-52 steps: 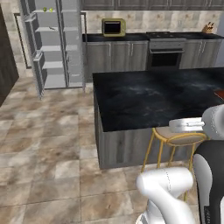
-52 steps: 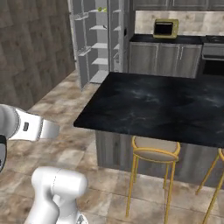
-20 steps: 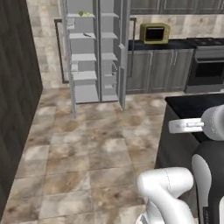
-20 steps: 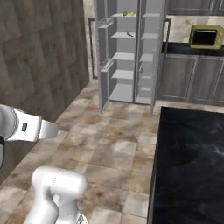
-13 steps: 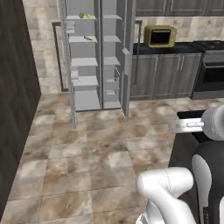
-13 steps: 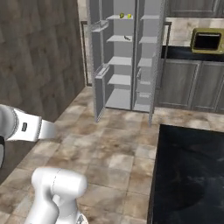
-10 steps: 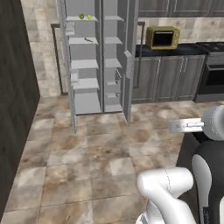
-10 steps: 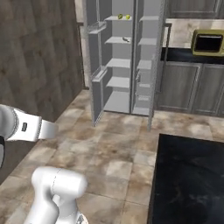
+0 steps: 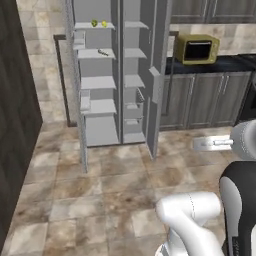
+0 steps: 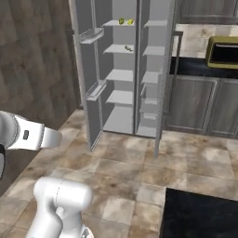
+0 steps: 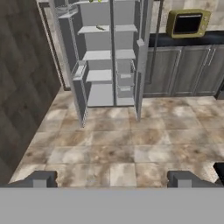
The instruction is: Gather the corn and broccoli from the fridge and place them on a tray on the dining counter. Then gather the steak and fish from the fridge and place them on the other tray.
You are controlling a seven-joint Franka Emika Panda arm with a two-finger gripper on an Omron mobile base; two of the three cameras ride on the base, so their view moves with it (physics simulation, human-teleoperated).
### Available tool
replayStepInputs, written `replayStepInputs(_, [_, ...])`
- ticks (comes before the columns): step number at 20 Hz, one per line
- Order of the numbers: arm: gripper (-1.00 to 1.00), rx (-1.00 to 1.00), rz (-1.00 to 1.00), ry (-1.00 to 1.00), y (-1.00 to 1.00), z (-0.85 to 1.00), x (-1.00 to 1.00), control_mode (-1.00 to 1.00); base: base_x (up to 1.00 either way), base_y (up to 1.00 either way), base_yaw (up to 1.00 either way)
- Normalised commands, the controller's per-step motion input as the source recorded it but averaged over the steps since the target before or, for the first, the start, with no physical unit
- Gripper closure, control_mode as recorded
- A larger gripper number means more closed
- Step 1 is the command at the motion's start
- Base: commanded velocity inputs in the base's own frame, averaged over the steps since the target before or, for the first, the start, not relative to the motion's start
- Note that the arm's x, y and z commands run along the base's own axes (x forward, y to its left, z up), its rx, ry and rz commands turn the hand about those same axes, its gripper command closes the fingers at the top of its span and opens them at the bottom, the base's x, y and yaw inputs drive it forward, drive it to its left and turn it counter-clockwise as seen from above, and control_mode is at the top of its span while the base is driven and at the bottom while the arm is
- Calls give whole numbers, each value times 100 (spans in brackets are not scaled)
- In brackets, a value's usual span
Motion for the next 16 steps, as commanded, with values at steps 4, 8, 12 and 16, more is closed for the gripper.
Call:
replayStepInputs(4, [-100, 0, 0, 0, 0, 0, 0, 100, 100, 6, 1])
replayStepInputs(8, [-100, 0, 0, 0, 0, 0, 0, 100, 100, 1, 2])
replayStepInputs(12, [-100, 0, 0, 0, 0, 0, 0, 100, 100, 3, 6])
replayStepInputs(16, [-100, 0, 0, 0, 0, 0, 0, 100, 100, 13, 7])
